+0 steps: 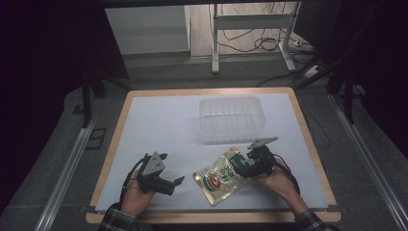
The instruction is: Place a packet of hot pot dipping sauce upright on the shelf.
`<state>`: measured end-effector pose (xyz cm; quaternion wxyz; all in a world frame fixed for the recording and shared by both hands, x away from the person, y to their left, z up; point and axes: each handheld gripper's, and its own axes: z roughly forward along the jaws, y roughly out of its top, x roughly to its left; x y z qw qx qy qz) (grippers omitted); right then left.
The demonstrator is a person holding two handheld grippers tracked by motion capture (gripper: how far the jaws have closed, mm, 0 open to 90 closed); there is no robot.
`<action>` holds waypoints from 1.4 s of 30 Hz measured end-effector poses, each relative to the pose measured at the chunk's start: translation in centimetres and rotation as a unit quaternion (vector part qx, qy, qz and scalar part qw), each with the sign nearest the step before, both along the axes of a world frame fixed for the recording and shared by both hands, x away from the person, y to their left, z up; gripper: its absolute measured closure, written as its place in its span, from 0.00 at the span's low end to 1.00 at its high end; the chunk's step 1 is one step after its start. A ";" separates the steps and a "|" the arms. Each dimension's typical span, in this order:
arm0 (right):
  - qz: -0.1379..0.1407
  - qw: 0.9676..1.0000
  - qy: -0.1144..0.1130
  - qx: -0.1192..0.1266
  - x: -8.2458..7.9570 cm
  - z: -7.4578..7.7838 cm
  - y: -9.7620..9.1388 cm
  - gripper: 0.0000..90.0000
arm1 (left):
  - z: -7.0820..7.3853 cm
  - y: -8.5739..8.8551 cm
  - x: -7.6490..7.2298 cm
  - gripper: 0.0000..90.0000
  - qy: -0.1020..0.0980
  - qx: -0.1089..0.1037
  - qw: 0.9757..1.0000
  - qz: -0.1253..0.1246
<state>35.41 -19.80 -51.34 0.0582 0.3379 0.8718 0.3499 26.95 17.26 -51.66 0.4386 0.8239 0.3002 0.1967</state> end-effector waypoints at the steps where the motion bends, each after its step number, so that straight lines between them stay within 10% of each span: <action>1: 0.007 1.000 0.002 0.001 0.0 -0.1 0.2 0.21 | 0.0 0.0 0.0 0.00 0.000 0.000 1.000 0.000; 16: 0.035 0.999 0.005 0.010 -0.3 0.5 1.1 0.58 | -0.1 -0.1 0.0 0.00 0.001 0.005 1.000 -0.002; 25: 0.053 0.998 0.020 -0.025 -0.3 0.0 1.9 0.82 | -0.1 -0.2 0.0 0.00 0.001 0.010 1.000 -0.002; 42: 0.018 0.995 0.079 0.062 0.2 2.2 0.5 0.99 | -0.1 -0.2 0.0 0.00 0.000 0.011 1.000 0.003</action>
